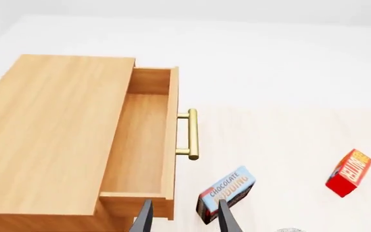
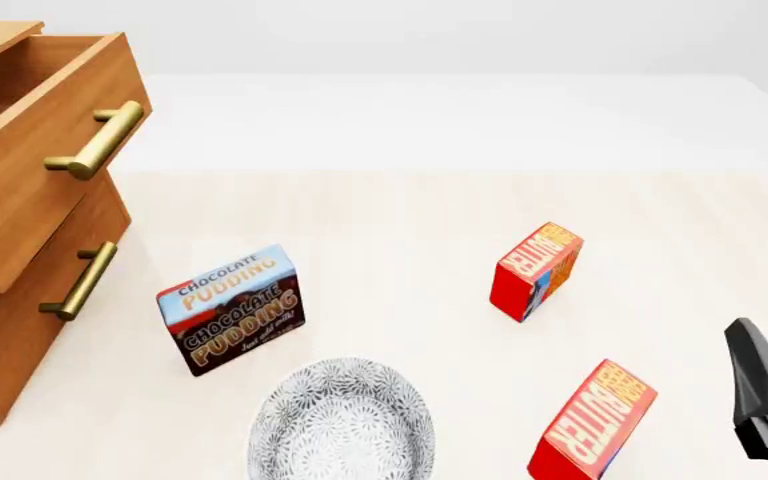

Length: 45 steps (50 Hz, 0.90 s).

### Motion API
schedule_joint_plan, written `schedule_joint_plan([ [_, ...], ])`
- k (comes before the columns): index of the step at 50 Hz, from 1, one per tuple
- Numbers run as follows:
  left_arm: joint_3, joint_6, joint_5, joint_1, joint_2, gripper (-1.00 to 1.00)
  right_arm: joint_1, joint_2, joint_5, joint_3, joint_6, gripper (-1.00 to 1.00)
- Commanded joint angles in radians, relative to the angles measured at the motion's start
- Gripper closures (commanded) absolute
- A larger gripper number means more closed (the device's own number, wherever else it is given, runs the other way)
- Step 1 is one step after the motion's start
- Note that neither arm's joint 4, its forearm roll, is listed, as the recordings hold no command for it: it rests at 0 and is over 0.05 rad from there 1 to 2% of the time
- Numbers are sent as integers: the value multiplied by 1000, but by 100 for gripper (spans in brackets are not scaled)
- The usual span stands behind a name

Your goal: Put the butter at the front in the top drawer of the cabinet and close it.

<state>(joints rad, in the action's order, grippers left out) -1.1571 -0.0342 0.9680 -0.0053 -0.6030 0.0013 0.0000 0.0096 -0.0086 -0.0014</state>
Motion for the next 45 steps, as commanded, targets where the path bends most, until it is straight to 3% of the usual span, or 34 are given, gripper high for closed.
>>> schedule_joint_plan([
  [1, -96, 2, 70, -6, -72, -100, 0, 1, -3, 2, 0, -100],
  [14, -101, -13, 110, -50, -140, -100, 0, 1, -3, 2, 0, -100],
  [16, -99, -39, 102, -89, -152, -100, 0, 1, -3, 2, 0, -100],
  [45, -167, -23, 135, -57, -299, -100, 0, 1, -3, 2, 0, -100],
])
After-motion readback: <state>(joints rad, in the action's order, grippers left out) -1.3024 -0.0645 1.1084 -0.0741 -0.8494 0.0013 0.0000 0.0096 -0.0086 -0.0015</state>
